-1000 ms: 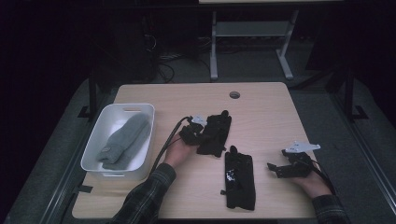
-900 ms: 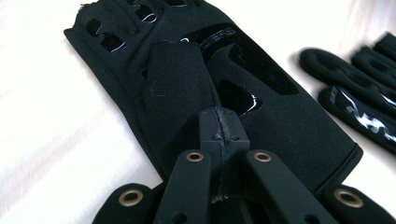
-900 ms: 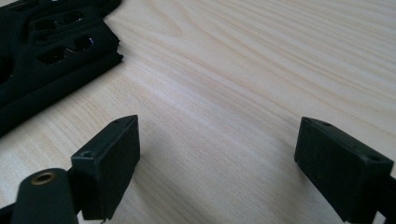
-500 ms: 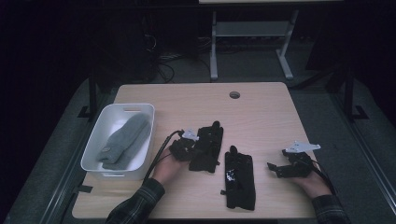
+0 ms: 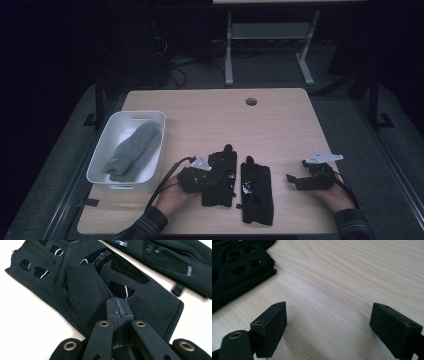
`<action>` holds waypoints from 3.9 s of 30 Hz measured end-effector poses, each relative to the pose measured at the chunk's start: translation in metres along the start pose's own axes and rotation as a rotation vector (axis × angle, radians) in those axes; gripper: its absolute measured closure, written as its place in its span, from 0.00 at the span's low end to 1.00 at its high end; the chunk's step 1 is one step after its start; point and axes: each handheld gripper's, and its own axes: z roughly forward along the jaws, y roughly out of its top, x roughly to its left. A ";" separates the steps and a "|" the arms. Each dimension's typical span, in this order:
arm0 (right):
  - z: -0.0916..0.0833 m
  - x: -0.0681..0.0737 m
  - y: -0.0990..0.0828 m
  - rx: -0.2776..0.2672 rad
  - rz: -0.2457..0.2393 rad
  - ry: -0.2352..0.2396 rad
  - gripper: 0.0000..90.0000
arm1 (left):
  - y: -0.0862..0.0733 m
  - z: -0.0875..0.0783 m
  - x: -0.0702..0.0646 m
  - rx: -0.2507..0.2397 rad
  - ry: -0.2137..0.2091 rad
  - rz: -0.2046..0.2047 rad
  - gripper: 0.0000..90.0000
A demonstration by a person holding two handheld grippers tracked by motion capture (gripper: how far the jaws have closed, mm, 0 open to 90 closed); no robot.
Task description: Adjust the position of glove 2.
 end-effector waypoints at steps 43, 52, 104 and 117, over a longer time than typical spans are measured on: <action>-0.002 0.080 0.020 0.066 -0.153 0.317 1.00 | -0.016 -0.009 -0.002 -0.013 0.079 -0.064 0.65; 0.003 0.081 0.020 0.073 -0.151 0.322 1.00 | -0.014 -0.008 -0.005 -0.015 0.080 -0.086 0.91; 0.047 0.130 0.061 0.068 -0.250 0.379 1.00 | 0.046 -0.007 -0.019 -0.184 -0.129 -0.016 0.94; 0.036 0.114 0.057 0.065 -0.212 0.348 0.98 | 0.041 -0.028 -0.008 -0.230 -0.074 -0.019 0.99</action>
